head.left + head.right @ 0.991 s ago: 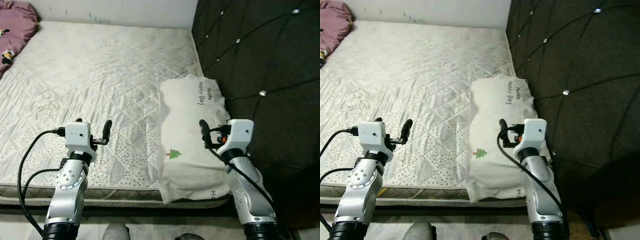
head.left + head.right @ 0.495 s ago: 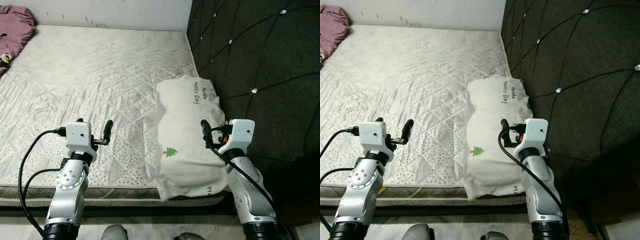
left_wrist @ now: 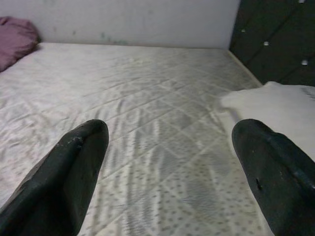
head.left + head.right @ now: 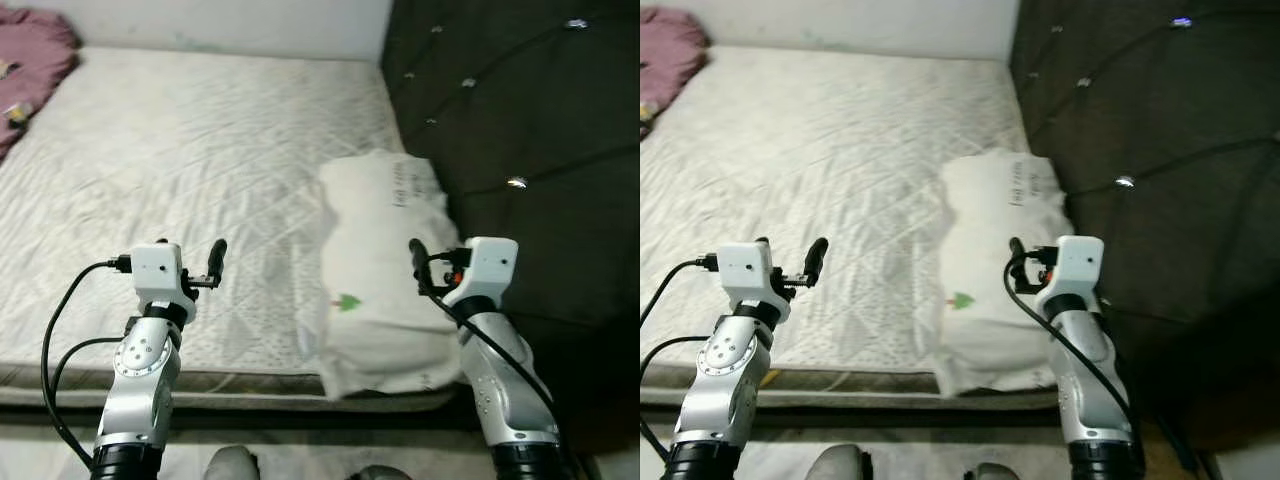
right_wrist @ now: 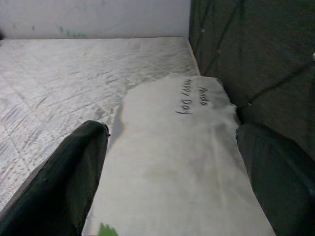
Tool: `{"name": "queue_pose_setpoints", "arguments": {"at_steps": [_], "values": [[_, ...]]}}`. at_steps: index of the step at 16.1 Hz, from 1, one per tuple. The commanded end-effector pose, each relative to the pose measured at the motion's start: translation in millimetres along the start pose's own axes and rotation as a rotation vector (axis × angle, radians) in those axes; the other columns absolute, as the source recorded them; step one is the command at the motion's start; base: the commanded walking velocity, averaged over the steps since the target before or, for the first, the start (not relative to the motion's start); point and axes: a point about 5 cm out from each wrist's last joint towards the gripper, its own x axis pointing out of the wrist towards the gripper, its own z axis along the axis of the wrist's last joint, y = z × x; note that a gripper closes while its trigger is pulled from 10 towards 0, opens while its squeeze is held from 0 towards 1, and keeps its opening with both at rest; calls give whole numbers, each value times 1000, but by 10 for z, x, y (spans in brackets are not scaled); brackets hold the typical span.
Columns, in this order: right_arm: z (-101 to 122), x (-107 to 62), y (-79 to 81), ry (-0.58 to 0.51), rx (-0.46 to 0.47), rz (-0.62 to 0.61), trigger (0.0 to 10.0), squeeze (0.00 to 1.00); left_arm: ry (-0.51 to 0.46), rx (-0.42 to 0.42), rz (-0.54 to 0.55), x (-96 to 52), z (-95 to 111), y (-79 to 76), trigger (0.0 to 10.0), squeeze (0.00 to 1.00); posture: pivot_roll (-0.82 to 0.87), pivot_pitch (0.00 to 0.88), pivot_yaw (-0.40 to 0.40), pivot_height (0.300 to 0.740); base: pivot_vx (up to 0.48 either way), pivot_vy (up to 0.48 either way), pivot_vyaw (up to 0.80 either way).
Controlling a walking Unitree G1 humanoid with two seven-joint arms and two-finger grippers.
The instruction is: Clean up the room
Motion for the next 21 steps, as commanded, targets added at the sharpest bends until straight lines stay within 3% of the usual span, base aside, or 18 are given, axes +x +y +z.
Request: {"name": "queue_pose_setpoints", "arguments": {"at_steps": [1, 11, 15, 21], "values": [[36, 23, 31, -7, 7, 9, 10000, 0, 3, 0, 1, -1, 9, 26, 10000, 0, 30, 88, -39, 740, 0, 480, 0], [28, 39, 35, 3, 3, 10, 10000, 0, 4, -5, -3, 14, 20, 26, 10000, 0, 31, 89, -39, 740, 0, 480, 0], [25, 46, 35, 8, -2, 14, 10000, 0, 3, -8, -7, 20, 24, 13, 10000, 0, 30, 89, -41, 740, 0, 480, -653], [26, 59, 42, 9, -13, 22, 10000, 0, 0, -9, -6, 32, 26, 11, 10000, 0, 31, 86, -42, 740, 0, 480, 0]]}}
